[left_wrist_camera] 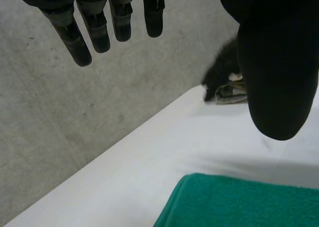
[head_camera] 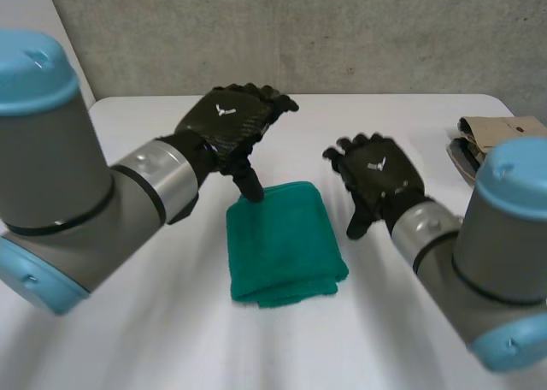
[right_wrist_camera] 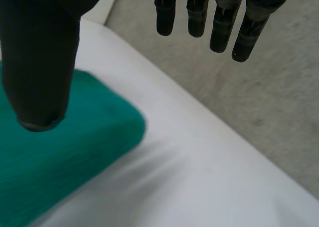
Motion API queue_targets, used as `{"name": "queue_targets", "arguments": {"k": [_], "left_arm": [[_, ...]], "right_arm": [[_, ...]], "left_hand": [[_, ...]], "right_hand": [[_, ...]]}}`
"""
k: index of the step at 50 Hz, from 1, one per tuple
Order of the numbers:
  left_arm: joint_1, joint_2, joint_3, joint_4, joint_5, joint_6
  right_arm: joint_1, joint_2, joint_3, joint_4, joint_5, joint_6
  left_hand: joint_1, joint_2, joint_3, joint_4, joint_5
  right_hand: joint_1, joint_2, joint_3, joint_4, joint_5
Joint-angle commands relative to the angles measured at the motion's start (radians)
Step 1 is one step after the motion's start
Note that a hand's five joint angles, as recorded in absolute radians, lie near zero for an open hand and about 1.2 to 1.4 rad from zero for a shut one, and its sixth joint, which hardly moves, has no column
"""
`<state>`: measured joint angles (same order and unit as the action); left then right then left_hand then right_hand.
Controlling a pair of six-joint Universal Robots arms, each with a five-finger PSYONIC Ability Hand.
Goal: Fold the laundry.
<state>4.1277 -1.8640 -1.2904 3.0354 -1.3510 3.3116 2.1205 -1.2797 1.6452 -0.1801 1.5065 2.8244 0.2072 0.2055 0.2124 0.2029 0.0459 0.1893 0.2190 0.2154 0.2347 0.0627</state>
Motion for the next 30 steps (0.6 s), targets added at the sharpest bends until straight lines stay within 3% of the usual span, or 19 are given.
{"name": "queue_targets", "arguments": {"k": [1,8,20,30], "left_arm": [[0.02,0.008,0.04,-0.109,0.092,-0.007],[0.028,0.008,0.04,-0.11,0.104,-0.037],[0.028,0.006,0.031,-0.109,0.104,-0.047],[0.026,0.006,0.025,-0.109,0.104,-0.056]], "right_arm": [[0.097,0.011,0.132,-0.063,0.04,0.012],[0.163,0.121,0.166,-0.208,0.061,0.01],[0.179,0.269,0.101,-0.294,0.061,-0.028],[0.179,0.344,0.039,-0.329,0.06,-0.089]], "left_hand": [[-0.008,-0.007,-0.014,-0.004,-0.022],[-0.008,-0.007,-0.014,-0.004,-0.022],[-0.008,-0.007,-0.014,-0.004,-0.022],[-0.008,-0.007,-0.014,-0.004,-0.022]], "right_hand": [[-0.015,-0.044,-0.041,-0.06,-0.063],[-0.015,-0.044,-0.041,-0.06,-0.063],[-0.015,-0.044,-0.041,-0.06,-0.063],[0.283,0.253,0.257,0.238,0.235]]}}
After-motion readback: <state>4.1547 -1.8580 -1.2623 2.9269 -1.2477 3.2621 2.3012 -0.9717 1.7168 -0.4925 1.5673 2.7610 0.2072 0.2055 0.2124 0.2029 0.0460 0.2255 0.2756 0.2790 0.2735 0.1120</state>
